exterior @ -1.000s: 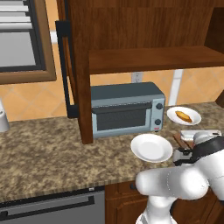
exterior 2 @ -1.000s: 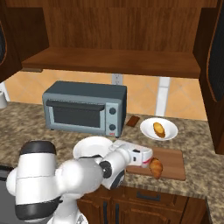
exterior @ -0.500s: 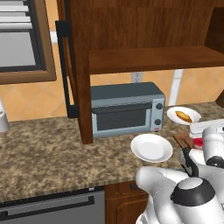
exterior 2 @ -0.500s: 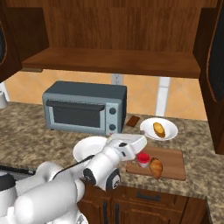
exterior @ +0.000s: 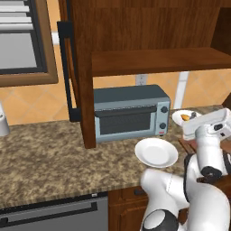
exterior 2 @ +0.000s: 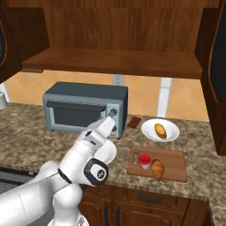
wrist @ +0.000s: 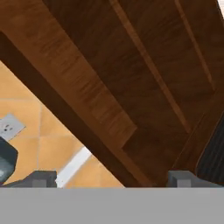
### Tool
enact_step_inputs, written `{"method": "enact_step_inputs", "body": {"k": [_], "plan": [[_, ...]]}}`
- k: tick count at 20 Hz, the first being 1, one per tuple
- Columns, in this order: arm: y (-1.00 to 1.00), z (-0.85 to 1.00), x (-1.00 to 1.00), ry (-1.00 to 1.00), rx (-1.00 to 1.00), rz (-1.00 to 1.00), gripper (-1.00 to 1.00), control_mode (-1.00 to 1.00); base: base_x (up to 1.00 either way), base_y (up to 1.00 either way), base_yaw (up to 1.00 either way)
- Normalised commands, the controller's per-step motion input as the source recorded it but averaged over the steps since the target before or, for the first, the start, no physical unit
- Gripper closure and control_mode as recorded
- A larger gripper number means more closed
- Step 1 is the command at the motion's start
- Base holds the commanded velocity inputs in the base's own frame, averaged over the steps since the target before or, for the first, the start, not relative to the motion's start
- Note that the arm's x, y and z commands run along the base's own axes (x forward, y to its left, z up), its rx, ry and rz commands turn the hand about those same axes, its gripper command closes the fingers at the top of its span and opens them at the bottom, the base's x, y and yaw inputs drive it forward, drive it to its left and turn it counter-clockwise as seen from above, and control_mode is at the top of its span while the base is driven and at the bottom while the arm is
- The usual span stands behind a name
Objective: From the different types of pastries on the counter, select a croissant and place it on the cutting board. Then retrieve a jar of jam from the cabinet and place it alongside the croissant on the cutting board.
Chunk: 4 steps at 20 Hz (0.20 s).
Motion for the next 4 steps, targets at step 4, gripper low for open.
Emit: {"method": "enact_step_inputs", "body": {"k": [4], "plan": [[0.54,0.00,-0.24,0.01,-0.19,0.18,-1.00,-1.00,0.00,0.00,0.00]]}}
